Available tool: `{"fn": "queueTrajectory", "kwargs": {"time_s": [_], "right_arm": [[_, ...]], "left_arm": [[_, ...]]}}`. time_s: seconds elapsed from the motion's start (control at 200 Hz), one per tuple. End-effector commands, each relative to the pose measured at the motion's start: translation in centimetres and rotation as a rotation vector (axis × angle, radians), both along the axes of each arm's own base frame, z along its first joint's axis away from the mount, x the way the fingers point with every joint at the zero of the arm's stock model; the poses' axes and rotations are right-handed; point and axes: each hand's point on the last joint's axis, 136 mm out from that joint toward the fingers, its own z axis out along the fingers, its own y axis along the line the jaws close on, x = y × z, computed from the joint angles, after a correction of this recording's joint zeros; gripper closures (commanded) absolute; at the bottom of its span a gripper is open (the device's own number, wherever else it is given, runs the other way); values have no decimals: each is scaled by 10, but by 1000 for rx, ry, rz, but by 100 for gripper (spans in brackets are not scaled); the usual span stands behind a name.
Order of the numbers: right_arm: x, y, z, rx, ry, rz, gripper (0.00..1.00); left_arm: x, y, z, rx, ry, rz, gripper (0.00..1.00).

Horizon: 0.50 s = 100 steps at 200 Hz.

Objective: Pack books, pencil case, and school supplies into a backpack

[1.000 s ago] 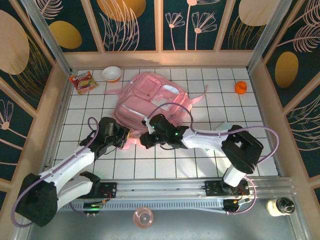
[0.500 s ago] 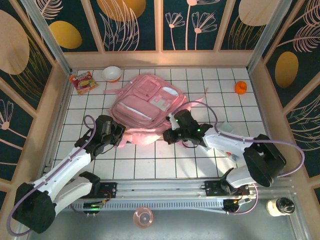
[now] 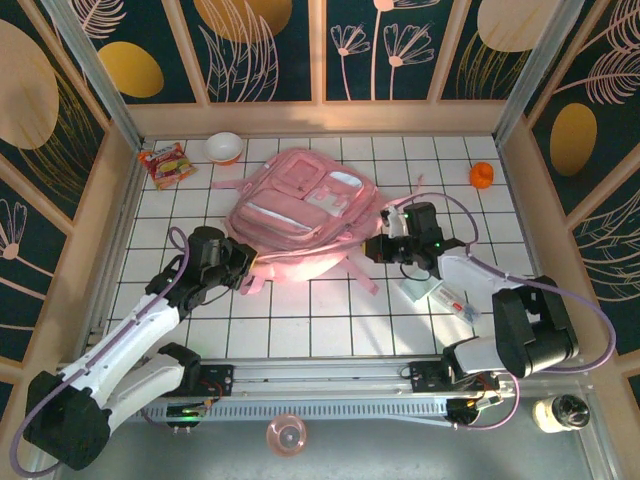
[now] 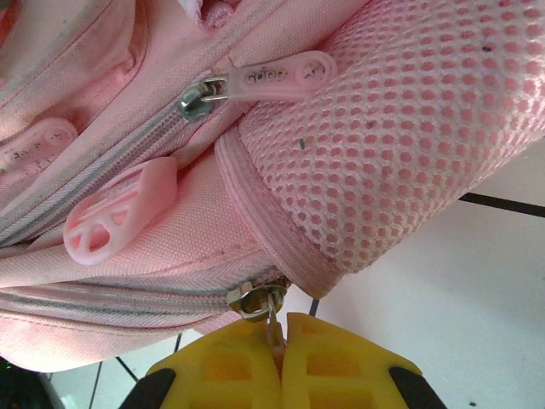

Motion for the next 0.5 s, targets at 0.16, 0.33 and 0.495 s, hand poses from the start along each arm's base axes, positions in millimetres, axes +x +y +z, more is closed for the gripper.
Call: {"fn": "queueTrajectory", "kwargs": {"time_s": [0.16,0.33,0.495], "right_arm": [[21,-32,-2,-147,-90,-109,85],[5,-32,25,-111,-102,-88,50],[0,-21,53,-30,-128,-102,50]], "left_arm": [[12,25,11,95,-90,65,78],[22,30,38,188,-233,31,42],[36,29,62,350,-385,-68,37]]}}
